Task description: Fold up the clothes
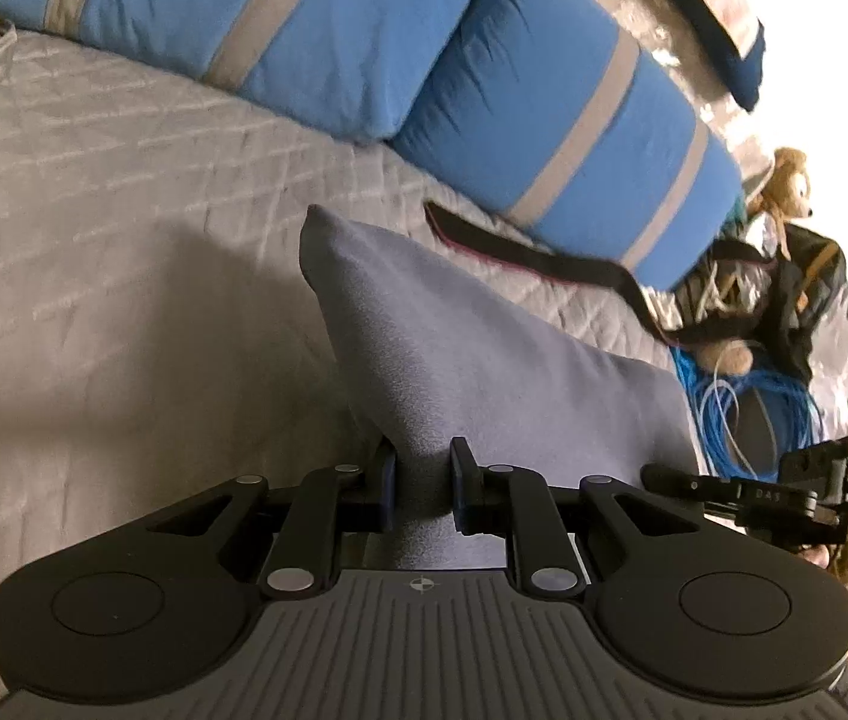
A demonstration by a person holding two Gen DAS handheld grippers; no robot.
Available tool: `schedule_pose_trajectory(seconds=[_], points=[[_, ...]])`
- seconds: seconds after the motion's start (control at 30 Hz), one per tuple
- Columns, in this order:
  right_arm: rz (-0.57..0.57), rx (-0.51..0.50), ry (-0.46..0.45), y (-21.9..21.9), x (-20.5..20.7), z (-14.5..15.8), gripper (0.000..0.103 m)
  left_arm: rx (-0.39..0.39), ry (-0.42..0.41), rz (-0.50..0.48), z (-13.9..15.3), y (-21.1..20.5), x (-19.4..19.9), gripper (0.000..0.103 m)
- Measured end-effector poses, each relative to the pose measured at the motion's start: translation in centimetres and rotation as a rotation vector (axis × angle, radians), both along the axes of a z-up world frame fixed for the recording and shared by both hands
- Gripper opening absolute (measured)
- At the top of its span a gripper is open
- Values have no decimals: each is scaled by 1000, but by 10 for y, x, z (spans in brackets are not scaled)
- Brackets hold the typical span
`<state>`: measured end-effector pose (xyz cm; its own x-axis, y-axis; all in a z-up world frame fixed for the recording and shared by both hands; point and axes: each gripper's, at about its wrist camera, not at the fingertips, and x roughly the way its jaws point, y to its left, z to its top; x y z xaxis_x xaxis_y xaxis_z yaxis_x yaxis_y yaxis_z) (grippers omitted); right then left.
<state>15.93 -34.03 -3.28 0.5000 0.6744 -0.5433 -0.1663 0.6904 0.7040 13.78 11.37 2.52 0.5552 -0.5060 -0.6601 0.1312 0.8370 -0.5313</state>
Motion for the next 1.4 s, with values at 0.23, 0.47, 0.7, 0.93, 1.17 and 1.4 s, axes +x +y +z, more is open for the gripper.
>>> schedule_pose_trajectory(seconds=[0.23,0.47,0.7,0.93,1.17,1.4], points=[[4,-19,-3,14,49,8,27,-3,1,35,1,7,39,16],[-5,-58,-40,18,83,20,27,-12,3,66,1,10,80,16],[-17,-58,-40,23,125,19,27,-14,-1,101,2,12,113,16],[-16,-76,-27,29,156,8,27,-2,14,121,-8,14,137,16],[-35,-142,42,36,173,-10,42,92,54,200,-29,16,155,29],[-85,-119,69,20,167,-22,78,62,95,241,-43,32,144,62]])
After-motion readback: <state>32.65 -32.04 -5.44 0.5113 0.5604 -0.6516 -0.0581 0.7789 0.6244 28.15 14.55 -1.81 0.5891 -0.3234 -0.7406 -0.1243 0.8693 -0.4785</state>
